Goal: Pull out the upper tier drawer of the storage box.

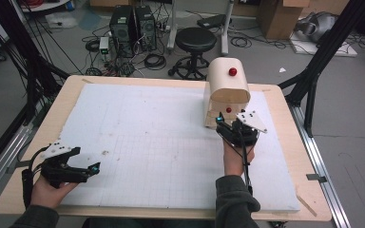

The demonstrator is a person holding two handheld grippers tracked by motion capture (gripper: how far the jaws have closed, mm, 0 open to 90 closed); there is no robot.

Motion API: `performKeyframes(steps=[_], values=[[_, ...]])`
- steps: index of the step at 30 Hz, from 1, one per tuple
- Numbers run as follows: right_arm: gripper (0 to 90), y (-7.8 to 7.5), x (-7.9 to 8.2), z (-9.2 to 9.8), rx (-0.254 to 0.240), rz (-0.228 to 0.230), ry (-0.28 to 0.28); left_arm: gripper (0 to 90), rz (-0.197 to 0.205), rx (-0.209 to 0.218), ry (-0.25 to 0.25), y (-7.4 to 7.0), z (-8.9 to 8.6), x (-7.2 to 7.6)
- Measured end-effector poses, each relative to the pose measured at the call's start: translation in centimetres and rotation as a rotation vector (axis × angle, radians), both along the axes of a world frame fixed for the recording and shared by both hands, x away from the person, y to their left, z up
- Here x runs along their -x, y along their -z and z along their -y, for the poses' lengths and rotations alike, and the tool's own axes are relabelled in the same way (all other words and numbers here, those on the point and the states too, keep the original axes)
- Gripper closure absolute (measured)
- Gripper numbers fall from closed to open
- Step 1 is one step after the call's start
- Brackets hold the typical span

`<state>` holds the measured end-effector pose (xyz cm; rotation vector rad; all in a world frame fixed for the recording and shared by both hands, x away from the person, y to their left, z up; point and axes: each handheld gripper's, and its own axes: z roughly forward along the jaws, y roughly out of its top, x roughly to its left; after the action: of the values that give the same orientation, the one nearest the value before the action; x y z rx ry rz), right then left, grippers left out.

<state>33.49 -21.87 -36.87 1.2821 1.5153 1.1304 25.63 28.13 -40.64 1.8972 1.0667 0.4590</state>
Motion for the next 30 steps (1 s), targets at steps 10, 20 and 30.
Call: performKeyframes(steps=[10,20,30], values=[[38.4,0.4,-0.4,-0.6,0.019,-0.006,0.028,1.7,-0.002,0.0,-0.001,0.1,0.0,-0.1],[53.0,0.6,-0.7,-1.2,0.05,-0.003,0.066,1.7,-0.002,0.002,-0.002,0.1,-0.1,-0.1],[65.1,0.8,-0.9,-1.4,0.075,0.004,0.08,1.7,-0.006,0.004,-0.004,0.1,-0.2,-0.1]])
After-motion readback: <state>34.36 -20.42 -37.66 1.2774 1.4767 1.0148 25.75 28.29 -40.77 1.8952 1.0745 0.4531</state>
